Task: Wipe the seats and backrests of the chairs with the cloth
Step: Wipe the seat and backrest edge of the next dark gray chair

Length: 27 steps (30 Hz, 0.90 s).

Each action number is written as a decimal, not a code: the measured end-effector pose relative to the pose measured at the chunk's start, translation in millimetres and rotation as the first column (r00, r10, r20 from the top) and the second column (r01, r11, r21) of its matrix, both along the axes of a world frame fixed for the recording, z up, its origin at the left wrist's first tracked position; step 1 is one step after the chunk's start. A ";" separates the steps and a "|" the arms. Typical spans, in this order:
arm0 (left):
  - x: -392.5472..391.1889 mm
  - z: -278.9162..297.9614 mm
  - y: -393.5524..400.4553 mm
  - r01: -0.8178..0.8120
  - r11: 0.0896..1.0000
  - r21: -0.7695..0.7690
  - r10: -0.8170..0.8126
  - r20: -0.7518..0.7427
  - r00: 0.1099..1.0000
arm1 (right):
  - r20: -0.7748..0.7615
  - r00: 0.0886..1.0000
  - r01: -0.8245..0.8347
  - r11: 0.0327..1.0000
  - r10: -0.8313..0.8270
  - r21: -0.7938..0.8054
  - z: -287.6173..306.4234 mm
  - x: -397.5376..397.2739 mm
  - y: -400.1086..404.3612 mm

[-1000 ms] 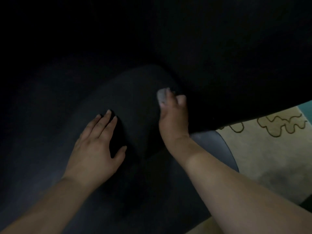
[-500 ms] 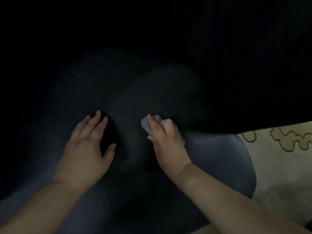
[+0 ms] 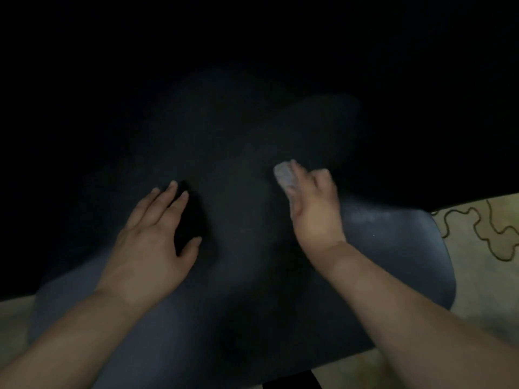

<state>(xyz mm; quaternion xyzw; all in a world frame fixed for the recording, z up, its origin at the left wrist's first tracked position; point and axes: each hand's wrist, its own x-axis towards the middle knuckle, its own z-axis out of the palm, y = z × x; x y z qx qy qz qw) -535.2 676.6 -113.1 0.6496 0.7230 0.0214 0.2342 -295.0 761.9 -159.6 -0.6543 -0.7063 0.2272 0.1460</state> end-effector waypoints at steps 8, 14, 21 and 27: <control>-18.8 -0.1 -23.6 0.000 0.997 -0.081 0.001 0.006 1.000 | 0.089 0.938 -0.337 0.942 0.335 0.001 -1.4 -33.9 -37.3; -24.9 -9.5 -42.1 0.043 0.985 -0.165 -0.060 -0.096 0.994 | -0.011 0.990 -0.140 0.990 0.139 -0.020 5.5 -57.3 -64.6; -37.1 -11.2 -58.7 -0.052 0.993 -0.105 0.041 -0.100 0.994 | 0.034 0.999 -0.002 0.998 0.000 0.063 2.4 -28.6 -27.6; -48.8 -4.8 -84.1 -0.183 0.972 -0.150 0.165 -0.125 0.978 | 0.017 0.865 -0.501 0.865 0.501 0.034 7.6 -93.0 -88.5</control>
